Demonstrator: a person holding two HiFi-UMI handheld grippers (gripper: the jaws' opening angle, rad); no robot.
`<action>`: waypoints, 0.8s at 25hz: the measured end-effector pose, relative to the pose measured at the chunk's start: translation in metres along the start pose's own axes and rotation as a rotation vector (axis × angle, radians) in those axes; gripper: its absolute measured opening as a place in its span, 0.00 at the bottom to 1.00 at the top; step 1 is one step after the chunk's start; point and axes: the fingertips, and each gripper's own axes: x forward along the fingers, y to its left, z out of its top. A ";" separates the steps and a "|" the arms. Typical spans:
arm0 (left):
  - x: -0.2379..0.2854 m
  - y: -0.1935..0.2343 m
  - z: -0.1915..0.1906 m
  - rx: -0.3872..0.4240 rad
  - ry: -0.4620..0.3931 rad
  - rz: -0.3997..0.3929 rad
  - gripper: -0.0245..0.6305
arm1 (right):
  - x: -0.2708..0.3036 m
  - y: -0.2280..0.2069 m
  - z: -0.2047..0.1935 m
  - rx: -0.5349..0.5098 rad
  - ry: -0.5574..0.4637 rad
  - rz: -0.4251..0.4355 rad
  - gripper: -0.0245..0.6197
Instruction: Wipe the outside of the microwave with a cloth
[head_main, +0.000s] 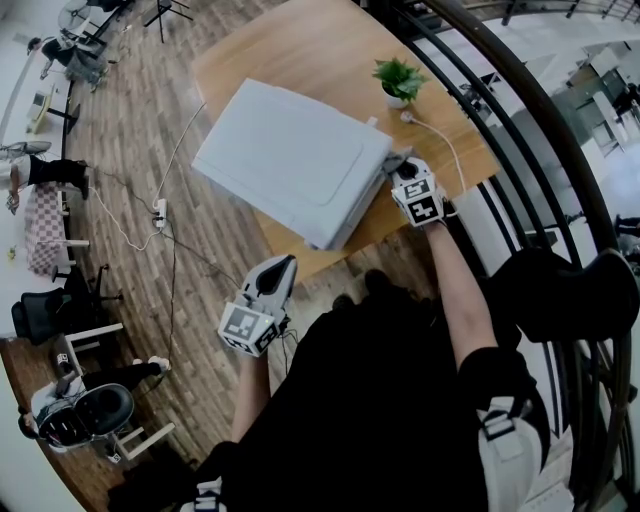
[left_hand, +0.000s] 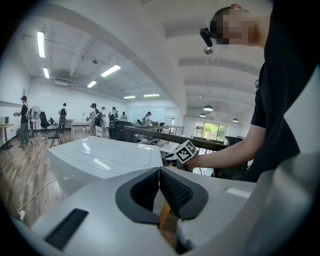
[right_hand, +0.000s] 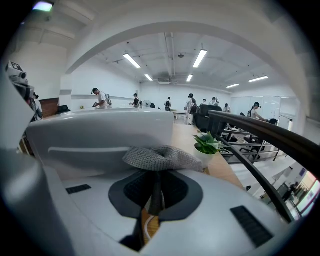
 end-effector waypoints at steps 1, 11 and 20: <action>-0.001 0.000 0.000 -0.001 -0.001 -0.003 0.04 | 0.000 0.001 0.000 0.001 -0.001 -0.001 0.06; -0.006 0.000 -0.001 0.002 -0.008 -0.026 0.04 | -0.005 0.015 -0.003 0.003 0.006 0.000 0.06; -0.010 -0.002 -0.002 0.009 -0.002 -0.035 0.04 | -0.009 0.035 -0.007 0.000 0.010 0.021 0.06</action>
